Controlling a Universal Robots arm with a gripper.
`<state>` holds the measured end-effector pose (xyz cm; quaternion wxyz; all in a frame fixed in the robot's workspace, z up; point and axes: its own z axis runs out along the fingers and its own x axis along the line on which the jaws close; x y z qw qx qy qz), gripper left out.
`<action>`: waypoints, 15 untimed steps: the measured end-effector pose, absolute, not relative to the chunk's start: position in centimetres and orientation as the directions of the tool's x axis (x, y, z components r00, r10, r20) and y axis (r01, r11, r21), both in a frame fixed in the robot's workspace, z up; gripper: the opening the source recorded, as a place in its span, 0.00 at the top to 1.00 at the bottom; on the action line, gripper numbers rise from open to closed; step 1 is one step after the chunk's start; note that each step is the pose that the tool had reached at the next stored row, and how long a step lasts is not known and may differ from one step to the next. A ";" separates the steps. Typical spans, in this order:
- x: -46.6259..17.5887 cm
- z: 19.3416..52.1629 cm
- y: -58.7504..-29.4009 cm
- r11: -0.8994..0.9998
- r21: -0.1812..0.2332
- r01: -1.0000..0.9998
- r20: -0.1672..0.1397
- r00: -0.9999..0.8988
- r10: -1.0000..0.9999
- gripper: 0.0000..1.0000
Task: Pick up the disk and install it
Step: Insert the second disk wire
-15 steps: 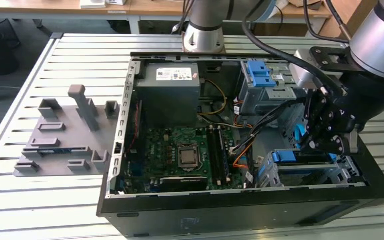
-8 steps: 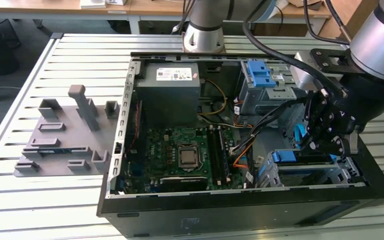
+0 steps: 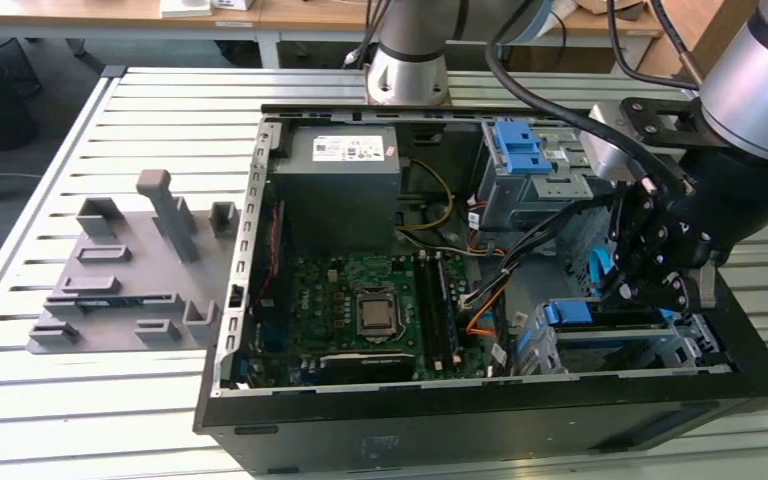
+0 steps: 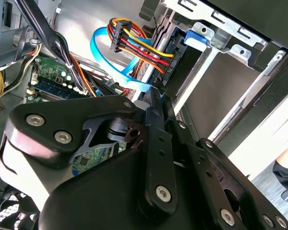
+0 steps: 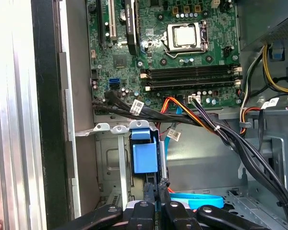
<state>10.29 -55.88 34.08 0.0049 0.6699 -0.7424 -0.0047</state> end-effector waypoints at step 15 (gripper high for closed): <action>10.3 35.3 -55.9 0.102 0.017 -0.995 0.000 -0.102 -0.995 0.83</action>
